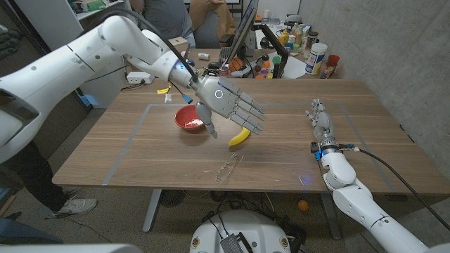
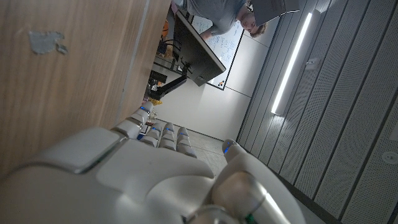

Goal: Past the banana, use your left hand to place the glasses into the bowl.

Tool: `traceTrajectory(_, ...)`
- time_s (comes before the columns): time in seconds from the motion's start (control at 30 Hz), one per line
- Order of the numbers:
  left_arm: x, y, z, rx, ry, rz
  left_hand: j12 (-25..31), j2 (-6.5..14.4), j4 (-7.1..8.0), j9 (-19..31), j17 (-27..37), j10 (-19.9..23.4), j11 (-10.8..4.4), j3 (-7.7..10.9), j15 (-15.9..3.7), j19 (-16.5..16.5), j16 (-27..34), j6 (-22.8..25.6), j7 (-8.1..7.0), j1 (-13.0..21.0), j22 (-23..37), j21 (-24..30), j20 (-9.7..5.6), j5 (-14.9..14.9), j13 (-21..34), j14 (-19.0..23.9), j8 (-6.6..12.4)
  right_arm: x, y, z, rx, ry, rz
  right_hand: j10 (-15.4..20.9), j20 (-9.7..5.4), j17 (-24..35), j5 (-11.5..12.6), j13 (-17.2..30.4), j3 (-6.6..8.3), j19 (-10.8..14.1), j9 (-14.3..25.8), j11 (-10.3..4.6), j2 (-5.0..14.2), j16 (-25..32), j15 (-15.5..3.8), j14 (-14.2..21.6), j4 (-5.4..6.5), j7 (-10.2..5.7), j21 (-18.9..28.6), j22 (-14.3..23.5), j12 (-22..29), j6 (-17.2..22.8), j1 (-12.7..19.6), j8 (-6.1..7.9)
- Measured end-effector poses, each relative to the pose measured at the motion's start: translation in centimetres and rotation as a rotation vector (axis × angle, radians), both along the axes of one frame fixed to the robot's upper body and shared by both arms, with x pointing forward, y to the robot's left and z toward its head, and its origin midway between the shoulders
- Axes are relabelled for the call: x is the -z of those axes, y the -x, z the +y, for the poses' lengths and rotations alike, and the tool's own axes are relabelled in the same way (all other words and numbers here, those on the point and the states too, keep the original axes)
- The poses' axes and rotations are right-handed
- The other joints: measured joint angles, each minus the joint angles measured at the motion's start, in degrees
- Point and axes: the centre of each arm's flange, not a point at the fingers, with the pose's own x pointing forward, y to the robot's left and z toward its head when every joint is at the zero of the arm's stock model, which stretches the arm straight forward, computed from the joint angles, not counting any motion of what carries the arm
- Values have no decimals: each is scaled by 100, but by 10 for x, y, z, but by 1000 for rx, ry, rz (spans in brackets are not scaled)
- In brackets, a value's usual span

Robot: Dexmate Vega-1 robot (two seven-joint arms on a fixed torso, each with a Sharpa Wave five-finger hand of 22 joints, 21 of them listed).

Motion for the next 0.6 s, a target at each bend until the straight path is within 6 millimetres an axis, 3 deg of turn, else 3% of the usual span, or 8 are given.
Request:
traceTrajectory(0.37, 10, -9, -7, -7, -39, 17, 0, 30, -6, 0, 0, 0, 0, -38, 0, 12, 0, 0, 0, 75, 16, 0, -13, 22, 0, 0, 0, 6, -5, -5, 1, -10, 4, 0, 0, 0, -1, 0, -24, 0, 0, 0, 0, -4, 0, 0, -24, 0, 0, 0, 0, 0, 0, 0)
traceTrajectory(0.4, 18, -14, -12, -11, -70, 38, 0, 30, -6, 0, 0, 0, 0, -38, 0, 12, 0, 0, 0, 76, 16, 0, -13, 22, 0, 0, 0, 7, -6, -6, 1, -17, 8, 0, 0, 0, -2, 0, -24, 0, 0, 0, 0, -28, 0, 0, -24, 0, 0, 0, 0, 0, 0, 0)
traceTrajectory(0.6, 26, -19, -13, -23, -98, 50, 0, 30, -5, 0, 1, 0, 0, -87, 0, 12, 0, 0, -1, 76, 15, -44, -13, 39, 0, 0, 0, 7, -4, -7, -6, -18, -4, 21, 0, 0, -2, 0, -23, 0, 0, -21, 0, -28, 0, 0, -24, 0, 0, 0, 0, 0, 0, 0)
